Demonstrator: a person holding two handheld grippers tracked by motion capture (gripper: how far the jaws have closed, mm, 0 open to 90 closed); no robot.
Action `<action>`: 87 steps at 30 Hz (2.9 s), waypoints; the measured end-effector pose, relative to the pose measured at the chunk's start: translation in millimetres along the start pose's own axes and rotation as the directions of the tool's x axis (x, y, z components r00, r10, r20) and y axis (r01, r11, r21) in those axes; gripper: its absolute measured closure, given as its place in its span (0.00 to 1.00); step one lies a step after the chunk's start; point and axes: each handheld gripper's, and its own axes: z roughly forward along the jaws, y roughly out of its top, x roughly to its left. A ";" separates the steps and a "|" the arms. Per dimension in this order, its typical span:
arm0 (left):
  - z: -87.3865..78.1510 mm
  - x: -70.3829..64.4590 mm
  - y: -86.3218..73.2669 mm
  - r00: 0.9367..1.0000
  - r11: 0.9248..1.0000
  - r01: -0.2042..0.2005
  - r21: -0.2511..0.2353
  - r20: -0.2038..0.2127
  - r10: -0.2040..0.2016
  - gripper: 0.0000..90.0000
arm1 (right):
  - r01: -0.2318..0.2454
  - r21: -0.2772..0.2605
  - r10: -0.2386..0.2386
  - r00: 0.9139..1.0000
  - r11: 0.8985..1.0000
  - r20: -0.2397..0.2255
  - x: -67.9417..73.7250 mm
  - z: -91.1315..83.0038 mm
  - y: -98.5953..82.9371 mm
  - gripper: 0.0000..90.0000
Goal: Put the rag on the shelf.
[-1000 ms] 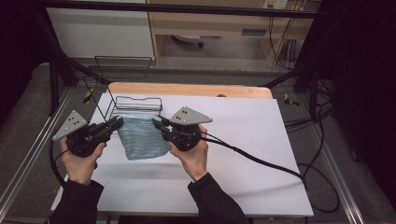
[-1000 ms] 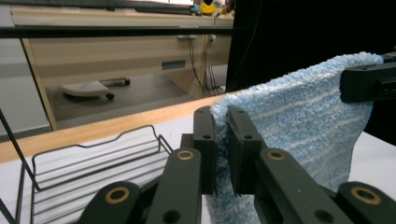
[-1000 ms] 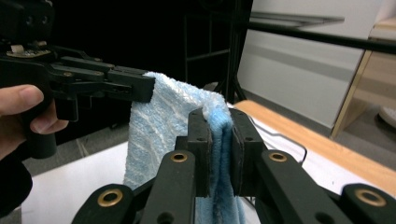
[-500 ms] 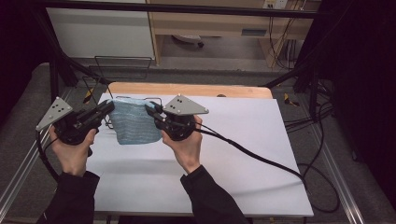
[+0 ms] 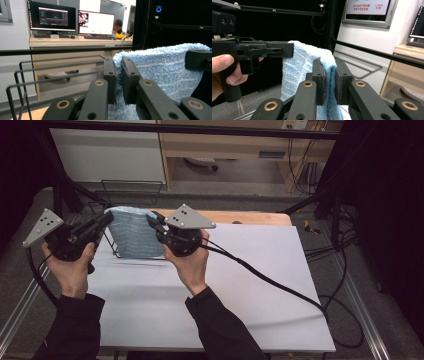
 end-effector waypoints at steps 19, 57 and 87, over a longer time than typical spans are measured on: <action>2.5 24.1 41.6 0.999 0.995 0.024 -0.094 -0.024 -0.026 0.92 | 0.060 -0.058 -0.058 0.998 0.997 0.026 4.5 27.9 47.5 0.90; 37.8 59.8 99.9 0.993 0.984 0.028 -0.176 -0.111 -0.048 0.92 | 0.109 -0.086 -0.106 0.993 0.990 0.044 -25.9 83.9 109.1 0.90; 78.2 91.5 76.7 0.990 0.995 0.015 -0.098 -0.137 -0.029 0.92 | 0.053 -0.011 -0.052 0.997 0.999 0.065 -57.0 123.7 82.2 0.90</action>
